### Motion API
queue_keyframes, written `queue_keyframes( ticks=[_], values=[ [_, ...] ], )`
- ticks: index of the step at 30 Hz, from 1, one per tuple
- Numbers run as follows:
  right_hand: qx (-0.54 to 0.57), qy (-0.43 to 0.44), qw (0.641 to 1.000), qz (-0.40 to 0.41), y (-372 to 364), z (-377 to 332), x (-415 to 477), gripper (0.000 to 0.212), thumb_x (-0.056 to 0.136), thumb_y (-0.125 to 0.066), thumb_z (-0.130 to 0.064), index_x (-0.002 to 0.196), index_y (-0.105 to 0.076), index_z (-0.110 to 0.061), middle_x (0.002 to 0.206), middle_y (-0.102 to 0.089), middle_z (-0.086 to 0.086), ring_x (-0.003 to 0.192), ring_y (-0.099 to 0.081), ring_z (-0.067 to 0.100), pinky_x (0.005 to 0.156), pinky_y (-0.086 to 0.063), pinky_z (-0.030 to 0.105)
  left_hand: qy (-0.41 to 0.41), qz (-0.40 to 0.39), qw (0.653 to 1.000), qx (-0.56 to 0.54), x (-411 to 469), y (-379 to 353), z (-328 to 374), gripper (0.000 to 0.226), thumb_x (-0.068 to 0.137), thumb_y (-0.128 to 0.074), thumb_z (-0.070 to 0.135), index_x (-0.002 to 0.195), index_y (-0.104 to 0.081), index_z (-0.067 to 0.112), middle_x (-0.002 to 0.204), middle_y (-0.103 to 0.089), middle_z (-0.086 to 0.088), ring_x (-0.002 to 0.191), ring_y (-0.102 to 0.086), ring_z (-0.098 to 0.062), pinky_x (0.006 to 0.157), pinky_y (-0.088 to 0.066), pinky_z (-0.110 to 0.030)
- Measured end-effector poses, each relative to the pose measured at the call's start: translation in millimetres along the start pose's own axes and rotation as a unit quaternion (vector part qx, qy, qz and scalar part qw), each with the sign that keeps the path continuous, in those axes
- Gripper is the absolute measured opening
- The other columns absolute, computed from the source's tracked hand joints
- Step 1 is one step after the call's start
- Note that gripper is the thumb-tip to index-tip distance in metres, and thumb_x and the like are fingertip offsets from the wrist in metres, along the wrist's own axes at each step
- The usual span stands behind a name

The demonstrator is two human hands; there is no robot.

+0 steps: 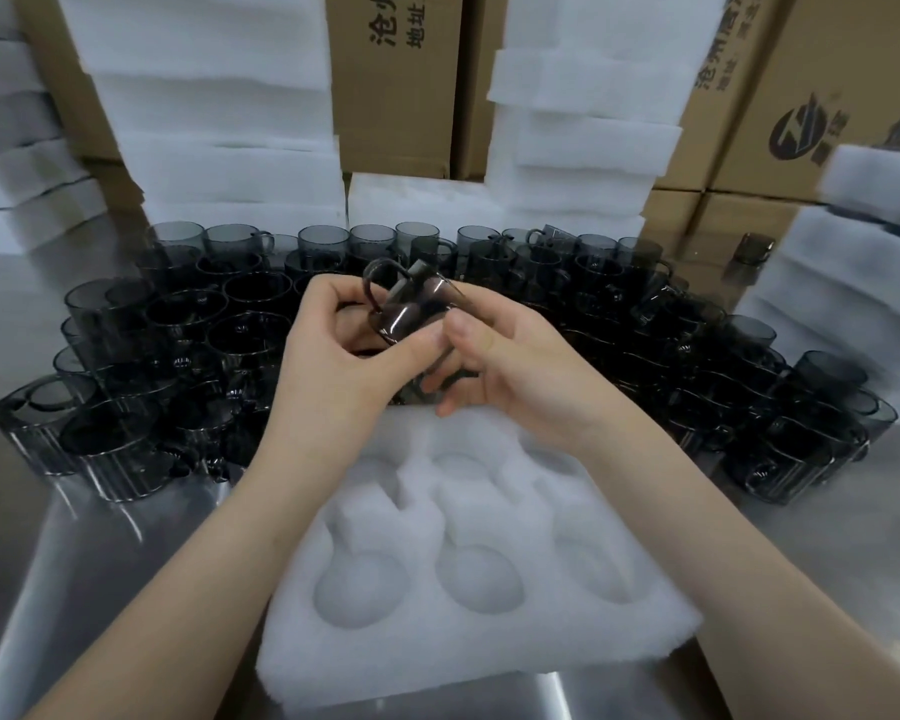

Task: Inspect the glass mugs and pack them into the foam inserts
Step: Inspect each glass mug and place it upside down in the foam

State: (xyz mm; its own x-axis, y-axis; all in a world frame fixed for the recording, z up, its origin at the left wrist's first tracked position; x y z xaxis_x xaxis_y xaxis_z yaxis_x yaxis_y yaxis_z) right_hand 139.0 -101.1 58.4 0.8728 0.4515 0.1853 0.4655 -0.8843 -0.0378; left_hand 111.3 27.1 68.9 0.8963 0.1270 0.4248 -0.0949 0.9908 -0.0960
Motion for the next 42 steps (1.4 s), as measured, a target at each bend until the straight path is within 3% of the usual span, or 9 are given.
queue_keyframes(
  ticks=[4,8,13,17,24,28,35,38,42],
  values=[
    [0.053,-0.011,0.999,-0.004,1.7,1.4,-0.5,0.061,0.078,-0.072,-0.033,0.129,-0.057,-0.004,0.112,-0.063,0.02,0.092,-0.063,0.029,0.074,-0.059,0.039,-0.025,-0.024,0.996,0.083,-2.5,-5.9,4.4,0.071,0.067,-0.081,0.042,0.129,-0.047,0.042,0.092,-0.072,0.01,0.086,-0.071,-0.007,0.078,-0.055,-0.027],
    [0.056,-0.007,0.998,0.033,10.1,1.6,0.7,0.042,0.087,-0.063,-0.035,0.117,-0.065,-0.005,0.109,-0.07,0.019,0.095,-0.068,0.037,0.078,-0.059,0.043,-0.046,-0.046,0.984,0.164,-7.6,-11.4,8.9,0.091,0.055,-0.087,0.049,0.133,-0.04,0.055,0.093,-0.07,0.016,0.087,-0.068,0.002,0.077,-0.051,-0.011],
    [-0.051,0.002,0.994,0.095,10.9,2.3,4.6,0.044,0.093,-0.05,-0.044,0.116,-0.063,-0.009,0.102,-0.065,0.024,0.072,-0.057,0.02,0.058,-0.044,0.031,-0.098,-0.009,0.965,0.244,-8.3,-10.8,19.6,0.064,0.066,-0.087,0.023,0.12,-0.054,0.037,0.107,-0.064,0.013,0.096,-0.064,-0.004,0.09,-0.054,-0.027],
    [-0.195,0.043,0.977,0.072,6.0,-5.6,1.0,0.031,0.079,-0.066,-0.046,0.108,-0.057,-0.039,0.091,-0.068,-0.023,0.083,-0.065,-0.001,0.064,-0.049,0.019,-0.126,-0.005,0.949,0.287,-12.0,-13.9,24.9,0.066,0.067,-0.081,0.026,0.125,-0.054,0.04,0.109,-0.063,0.015,0.101,-0.059,-0.001,0.093,-0.048,-0.019],
    [-0.218,0.084,0.967,0.104,5.4,-18.1,-4.6,0.039,0.09,-0.053,-0.044,0.118,-0.056,-0.018,0.095,-0.064,0.005,0.073,-0.068,0.026,0.05,-0.054,0.032,-0.171,-0.017,0.936,0.308,-15.7,-20.7,37.5,0.037,0.067,-0.084,0.022,0.099,-0.066,0.028,0.087,-0.065,0.016,0.087,-0.061,-0.004,0.078,-0.046,-0.015],
    [-0.176,0.091,0.974,0.108,8.0,-19.7,-4.2,0.037,0.103,-0.037,-0.038,0.115,-0.06,-0.012,0.097,-0.063,0.022,0.069,-0.065,0.038,0.047,-0.053,0.036,-0.158,-0.017,0.948,0.275,-17.3,-20.4,37.0,0.037,0.068,-0.085,0.029,0.099,-0.066,0.035,0.085,-0.067,0.016,0.086,-0.063,-0.004,0.078,-0.049,-0.016],
    [0.059,0.016,0.997,0.056,7.7,-7.7,4.0,0.046,0.107,-0.029,-0.035,0.13,-0.056,-0.006,0.103,-0.057,0.025,0.056,-0.052,0.023,0.045,-0.042,0.025,-0.155,-0.02,0.962,0.224,-18.3,-17.4,31.0,0.066,0.063,-0.08,0.028,0.121,-0.054,0.042,0.103,-0.062,0.035,0.099,-0.061,0.008,0.091,-0.044,-0.008],
    [0.128,-0.041,0.991,0.005,-3.9,1.1,5.1,0.056,0.1,-0.036,-0.047,0.138,-0.051,-0.009,0.117,-0.054,0.026,0.08,-0.058,0.031,0.059,-0.05,0.033,-0.13,-0.023,0.972,0.197,-15.0,-14.3,22.5,0.068,0.064,-0.083,0.025,0.125,-0.054,0.034,0.116,-0.061,0.031,0.108,-0.059,0.008,0.097,-0.046,-0.016],
    [0.205,-0.097,0.968,-0.107,-25.0,8.5,-1.9,0.073,0.09,-0.044,-0.059,0.143,-0.045,-0.009,0.134,-0.056,0.022,0.119,-0.056,0.034,0.091,-0.052,0.05,-0.111,-0.026,0.969,0.219,-9.7,-12.6,15.0,0.069,0.071,-0.085,0.016,0.128,-0.052,0.035,0.139,-0.054,0.017,0.12,-0.05,0.013,0.093,-0.038,-0.001]
  ],
)
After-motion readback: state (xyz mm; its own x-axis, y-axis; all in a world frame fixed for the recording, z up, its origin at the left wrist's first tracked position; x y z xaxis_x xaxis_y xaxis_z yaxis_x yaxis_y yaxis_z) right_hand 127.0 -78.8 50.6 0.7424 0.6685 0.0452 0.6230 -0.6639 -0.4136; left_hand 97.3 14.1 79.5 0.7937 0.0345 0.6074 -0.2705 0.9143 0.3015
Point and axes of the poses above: each hand's wrist, its own x-axis towards the middle knuckle, its own y-axis out of the back of the hand, z = x × y, the point moved 9 cm from there along x, towards the middle knuckle
